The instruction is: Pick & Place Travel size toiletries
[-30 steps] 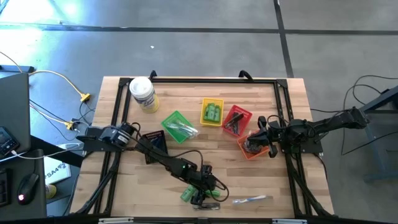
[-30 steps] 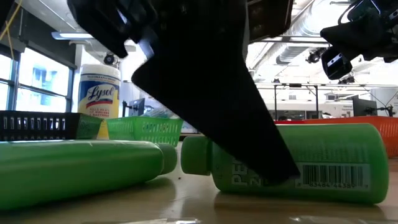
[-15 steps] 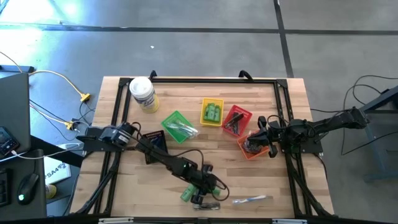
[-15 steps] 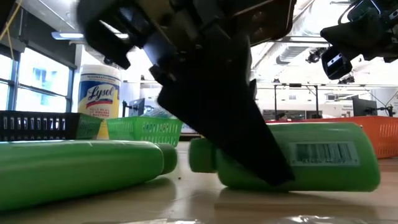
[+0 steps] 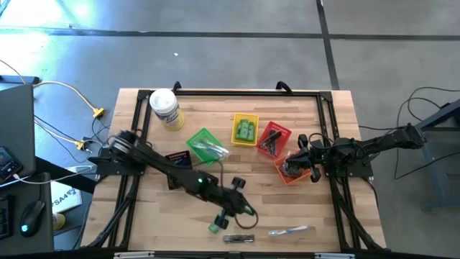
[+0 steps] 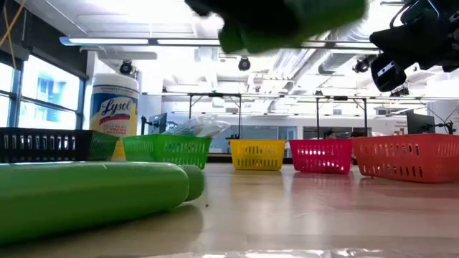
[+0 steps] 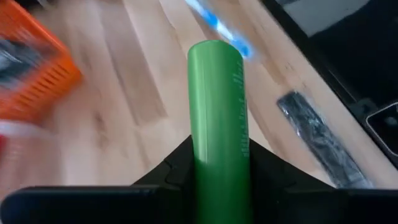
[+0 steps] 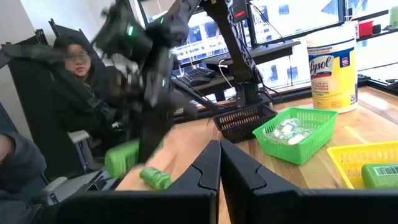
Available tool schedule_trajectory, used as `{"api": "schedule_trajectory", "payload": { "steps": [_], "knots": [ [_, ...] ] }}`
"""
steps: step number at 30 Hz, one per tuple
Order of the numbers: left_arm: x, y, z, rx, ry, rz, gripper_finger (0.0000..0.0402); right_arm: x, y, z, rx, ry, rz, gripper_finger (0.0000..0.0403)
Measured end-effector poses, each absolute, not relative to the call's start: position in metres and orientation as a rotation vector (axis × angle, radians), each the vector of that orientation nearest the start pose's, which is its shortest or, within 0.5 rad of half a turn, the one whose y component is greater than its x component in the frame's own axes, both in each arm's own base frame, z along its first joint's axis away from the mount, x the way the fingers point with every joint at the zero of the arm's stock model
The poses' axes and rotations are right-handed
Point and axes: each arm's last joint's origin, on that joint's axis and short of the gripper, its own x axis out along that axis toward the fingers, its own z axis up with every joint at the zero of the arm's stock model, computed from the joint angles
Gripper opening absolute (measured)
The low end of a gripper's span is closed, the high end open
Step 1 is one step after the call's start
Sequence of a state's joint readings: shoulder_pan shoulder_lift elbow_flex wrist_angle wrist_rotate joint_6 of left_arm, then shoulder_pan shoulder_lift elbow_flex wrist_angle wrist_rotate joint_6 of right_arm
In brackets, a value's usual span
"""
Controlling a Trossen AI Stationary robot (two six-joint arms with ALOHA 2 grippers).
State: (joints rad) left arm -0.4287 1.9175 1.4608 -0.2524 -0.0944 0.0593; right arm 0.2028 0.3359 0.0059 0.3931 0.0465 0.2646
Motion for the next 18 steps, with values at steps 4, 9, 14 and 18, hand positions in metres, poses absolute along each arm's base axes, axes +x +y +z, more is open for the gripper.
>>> {"api": "schedule_trajectory", "payload": {
  "steps": [4, 9, 14, 18],
  "knots": [
    [0.373, -0.158, 0.263, 0.287, 0.617, -0.314, 0.0091, 0.116, 0.023, 0.174, 0.272, -0.041, 0.165, 0.0002],
    [0.344, -0.123, 0.283, 0.249, 0.579, -0.244, 0.0091, 0.116, 0.023, 0.174, 0.271, -0.041, 0.172, 0.0002],
    [0.306, -0.093, 0.296, 0.176, 0.476, -0.188, 0.0092, 0.116, 0.023, 0.174, 0.270, -0.038, 0.189, 0.0003],
    [0.275, -0.072, 0.292, 0.120, 0.407, -0.149, 0.0092, 0.116, 0.023, 0.174, 0.263, -0.038, 0.189, 0.0003]
  ]
}}
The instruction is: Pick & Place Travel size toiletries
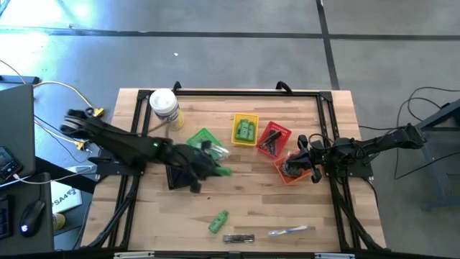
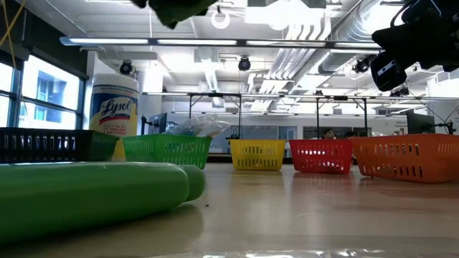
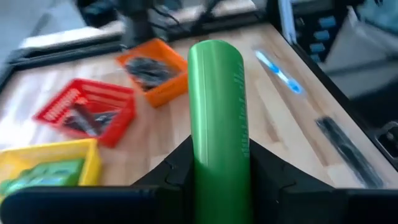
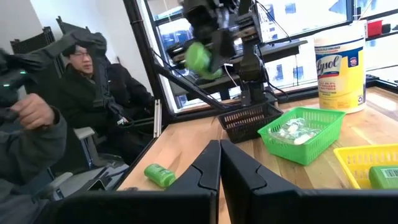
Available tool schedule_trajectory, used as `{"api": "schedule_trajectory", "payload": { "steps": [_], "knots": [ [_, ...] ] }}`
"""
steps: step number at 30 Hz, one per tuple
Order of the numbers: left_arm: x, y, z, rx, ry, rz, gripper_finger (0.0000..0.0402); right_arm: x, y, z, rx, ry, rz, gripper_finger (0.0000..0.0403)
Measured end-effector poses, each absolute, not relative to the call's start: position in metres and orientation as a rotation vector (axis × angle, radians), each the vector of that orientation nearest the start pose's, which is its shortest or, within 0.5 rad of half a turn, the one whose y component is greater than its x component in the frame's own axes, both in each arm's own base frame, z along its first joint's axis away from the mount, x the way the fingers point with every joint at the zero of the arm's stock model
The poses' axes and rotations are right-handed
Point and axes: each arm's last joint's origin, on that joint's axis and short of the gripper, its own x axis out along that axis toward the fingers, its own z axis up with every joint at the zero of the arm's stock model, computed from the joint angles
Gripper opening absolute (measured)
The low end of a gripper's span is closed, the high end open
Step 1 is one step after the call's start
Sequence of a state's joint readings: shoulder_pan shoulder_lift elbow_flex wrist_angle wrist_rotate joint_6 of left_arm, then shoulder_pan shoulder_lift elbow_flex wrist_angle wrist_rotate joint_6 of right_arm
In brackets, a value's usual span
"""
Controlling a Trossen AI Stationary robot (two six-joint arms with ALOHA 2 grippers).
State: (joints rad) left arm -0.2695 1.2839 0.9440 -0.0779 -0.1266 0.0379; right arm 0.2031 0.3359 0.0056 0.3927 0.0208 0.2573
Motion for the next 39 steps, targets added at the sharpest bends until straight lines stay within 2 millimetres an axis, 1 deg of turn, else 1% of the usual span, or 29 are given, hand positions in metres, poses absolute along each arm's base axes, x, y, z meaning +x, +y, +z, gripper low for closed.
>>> {"api": "schedule_trajectory", "payload": {
  "steps": [3, 7, 11, 14, 17, 20, 24, 30, 35, 39],
  "knots": [
    [0.253, -0.060, 0.287, 0.087, 0.350, -0.116, 0.0092, 0.116, 0.023, 0.174, 0.263, -0.040, 0.187, 0.0003],
    [0.225, -0.051, 0.276, 0.078, 0.312, -0.103, 0.0092, 0.116, 0.023, 0.174, 0.264, -0.041, 0.182, 0.0003],
    [0.202, -0.044, 0.268, 0.078, 0.278, -0.069, 0.0092, 0.116, 0.022, 0.174, 0.264, -0.045, 0.156, 0.0003],
    [0.184, -0.039, 0.263, 0.078, 0.215, -0.065, 0.0092, 0.116, 0.022, 0.174, 0.260, -0.049, 0.139, 0.0003],
    [0.167, -0.031, 0.256, 0.073, 0.167, -0.041, 0.0092, 0.116, 0.022, 0.174, 0.242, -0.051, 0.130, 0.0003],
    [0.151, -0.020, 0.245, 0.035, 0.141, 0.009, 0.0092, 0.116, 0.022, 0.174, 0.240, -0.052, 0.130, 0.0003],
    [0.134, -0.010, 0.230, -0.014, 0.105, 0.036, 0.0092, 0.116, 0.022, 0.174, 0.241, -0.052, 0.130, 0.0003],
    [0.117, -0.006, 0.215, -0.038, 0.052, 0.022, 0.0093, 0.116, 0.022, 0.175, 0.245, -0.055, 0.130, 0.0003],
    [0.108, -0.005, 0.204, -0.041, 0.017, 0.023, 0.0093, 0.116, 0.021, 0.175, 0.247, -0.058, 0.102, 0.0002],
    [0.106, -0.005, 0.197, -0.033, 0.014, 0.025, 0.0093, 0.116, 0.021, 0.175, 0.245, -0.059, 0.097, 0.0002]
  ]
}}
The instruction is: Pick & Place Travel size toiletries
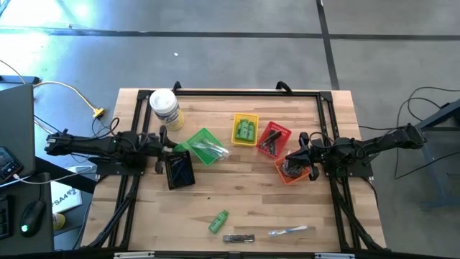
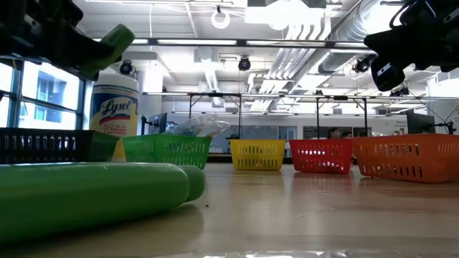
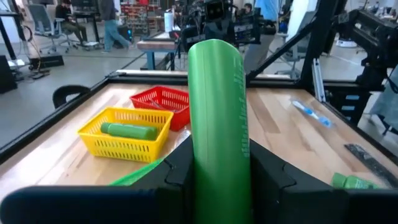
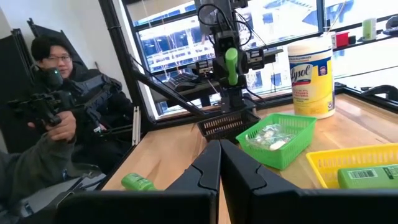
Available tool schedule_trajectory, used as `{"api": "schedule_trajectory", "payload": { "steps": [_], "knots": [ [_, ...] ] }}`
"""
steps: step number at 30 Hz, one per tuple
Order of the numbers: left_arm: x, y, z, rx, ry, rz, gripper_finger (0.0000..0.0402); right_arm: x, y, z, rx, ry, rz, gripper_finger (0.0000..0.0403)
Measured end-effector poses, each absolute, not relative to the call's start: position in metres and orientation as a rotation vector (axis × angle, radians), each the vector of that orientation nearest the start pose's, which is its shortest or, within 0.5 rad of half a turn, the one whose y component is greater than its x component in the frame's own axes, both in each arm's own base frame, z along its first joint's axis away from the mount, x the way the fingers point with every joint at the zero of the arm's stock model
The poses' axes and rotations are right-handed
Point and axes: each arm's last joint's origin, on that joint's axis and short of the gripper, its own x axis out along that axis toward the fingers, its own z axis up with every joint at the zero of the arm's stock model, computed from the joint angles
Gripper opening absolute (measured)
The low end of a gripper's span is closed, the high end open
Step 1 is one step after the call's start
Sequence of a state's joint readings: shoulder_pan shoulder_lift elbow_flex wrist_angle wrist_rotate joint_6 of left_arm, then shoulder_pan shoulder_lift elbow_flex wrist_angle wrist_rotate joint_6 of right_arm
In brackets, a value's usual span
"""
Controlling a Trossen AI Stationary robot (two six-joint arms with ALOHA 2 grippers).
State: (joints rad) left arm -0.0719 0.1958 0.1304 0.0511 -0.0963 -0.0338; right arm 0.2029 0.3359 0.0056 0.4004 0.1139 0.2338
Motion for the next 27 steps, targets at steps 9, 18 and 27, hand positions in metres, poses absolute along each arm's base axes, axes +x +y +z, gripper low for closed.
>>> {"api": "schedule_trajectory", "payload": {
  "steps": [9, 18, 27],
  "knots": [
    [0.105, -0.003, 0.182, -0.047, 0.032, 0.081, 0.0093, 0.116, 0.021, 0.175, 0.243, -0.058, 0.097, 0.0002],
    [0.105, -0.003, 0.181, -0.027, 0.037, 0.077, 0.0093, 0.116, 0.021, 0.175, 0.242, -0.058, 0.096, 0.0002],
    [0.105, -0.003, 0.181, -0.026, 0.037, 0.075, 0.0093, 0.117, 0.021, 0.174, 0.242, -0.056, 0.097, 0.0002]
  ]
}}
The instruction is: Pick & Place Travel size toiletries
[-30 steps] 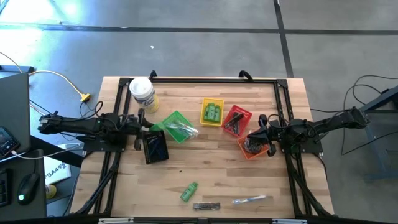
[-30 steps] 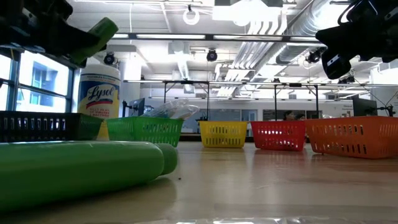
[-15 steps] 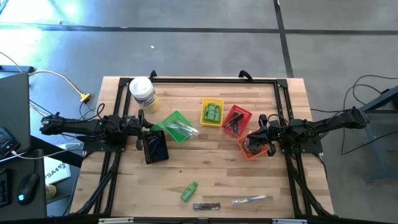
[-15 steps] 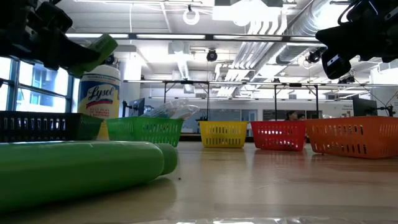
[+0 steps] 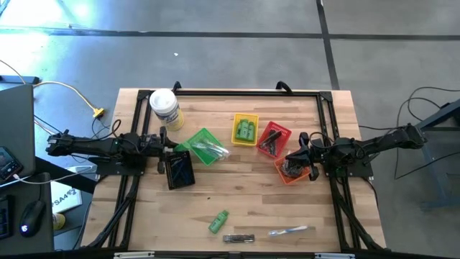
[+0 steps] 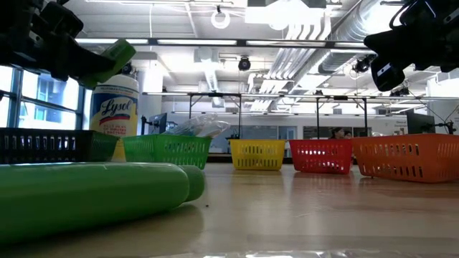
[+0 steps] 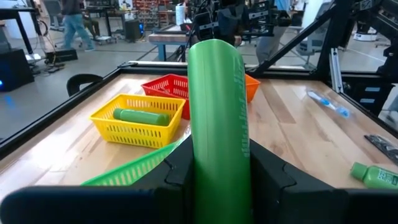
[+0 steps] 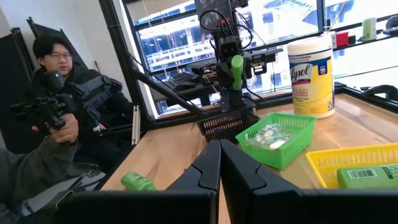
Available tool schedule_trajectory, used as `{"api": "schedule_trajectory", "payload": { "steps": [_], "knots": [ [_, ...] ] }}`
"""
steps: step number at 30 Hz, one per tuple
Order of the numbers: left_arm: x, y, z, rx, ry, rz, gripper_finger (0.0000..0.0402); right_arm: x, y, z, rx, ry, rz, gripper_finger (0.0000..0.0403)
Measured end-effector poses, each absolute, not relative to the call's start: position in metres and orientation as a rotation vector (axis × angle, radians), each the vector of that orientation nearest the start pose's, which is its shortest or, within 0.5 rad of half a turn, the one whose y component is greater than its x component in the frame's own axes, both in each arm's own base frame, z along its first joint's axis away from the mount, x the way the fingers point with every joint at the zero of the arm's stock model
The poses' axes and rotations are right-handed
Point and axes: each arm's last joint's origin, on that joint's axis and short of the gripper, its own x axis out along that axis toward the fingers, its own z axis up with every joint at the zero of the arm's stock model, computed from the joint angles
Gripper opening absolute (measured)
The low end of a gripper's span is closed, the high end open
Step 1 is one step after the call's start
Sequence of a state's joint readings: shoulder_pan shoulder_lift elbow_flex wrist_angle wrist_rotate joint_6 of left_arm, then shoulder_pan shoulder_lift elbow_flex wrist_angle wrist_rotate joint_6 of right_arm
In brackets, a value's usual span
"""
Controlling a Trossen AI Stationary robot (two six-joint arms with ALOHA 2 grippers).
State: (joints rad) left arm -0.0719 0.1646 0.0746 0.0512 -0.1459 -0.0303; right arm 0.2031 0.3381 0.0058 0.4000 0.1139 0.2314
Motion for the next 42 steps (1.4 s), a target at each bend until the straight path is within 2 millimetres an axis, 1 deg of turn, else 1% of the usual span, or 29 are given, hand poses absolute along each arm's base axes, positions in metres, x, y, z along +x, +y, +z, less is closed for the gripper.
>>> {"api": "schedule_trajectory", "payload": {
  "steps": [10, 18, 30, 33, 36, 40, 42],
  "knots": [
    [0.105, -0.003, 0.179, 0.003, 0.052, 0.097, 0.0093, 0.117, 0.021, 0.173, 0.240, -0.046, 0.095, 0.0002],
    [0.105, 0.000, 0.176, 0.011, 0.090, 0.178, 0.0093, 0.117, 0.021, 0.173, 0.240, -0.046, 0.096, 0.0002],
    [0.105, 0.001, 0.178, 0.009, 0.067, 0.215, 0.0093, 0.117, 0.021, 0.173, 0.240, -0.046, 0.095, 0.0002],
    [0.105, 0.001, 0.183, 0.010, 0.019, 0.235, 0.0093, 0.117, 0.021, 0.173, 0.240, -0.046, 0.095, 0.0002],
    [0.105, 0.001, 0.192, 0.021, -0.051, 0.245, 0.0093, 0.117, 0.021, 0.173, 0.240, -0.045, 0.095, 0.0002],
    [0.104, 0.002, 0.216, 0.028, -0.088, 0.278, 0.0093, 0.117, 0.021, 0.173, 0.240, -0.046, 0.092, 0.0003],
    [0.106, 0.003, 0.228, 0.030, -0.075, 0.296, 0.0093, 0.117, 0.020, 0.173, 0.240, -0.047, 0.078, 0.0003]
  ]
}}
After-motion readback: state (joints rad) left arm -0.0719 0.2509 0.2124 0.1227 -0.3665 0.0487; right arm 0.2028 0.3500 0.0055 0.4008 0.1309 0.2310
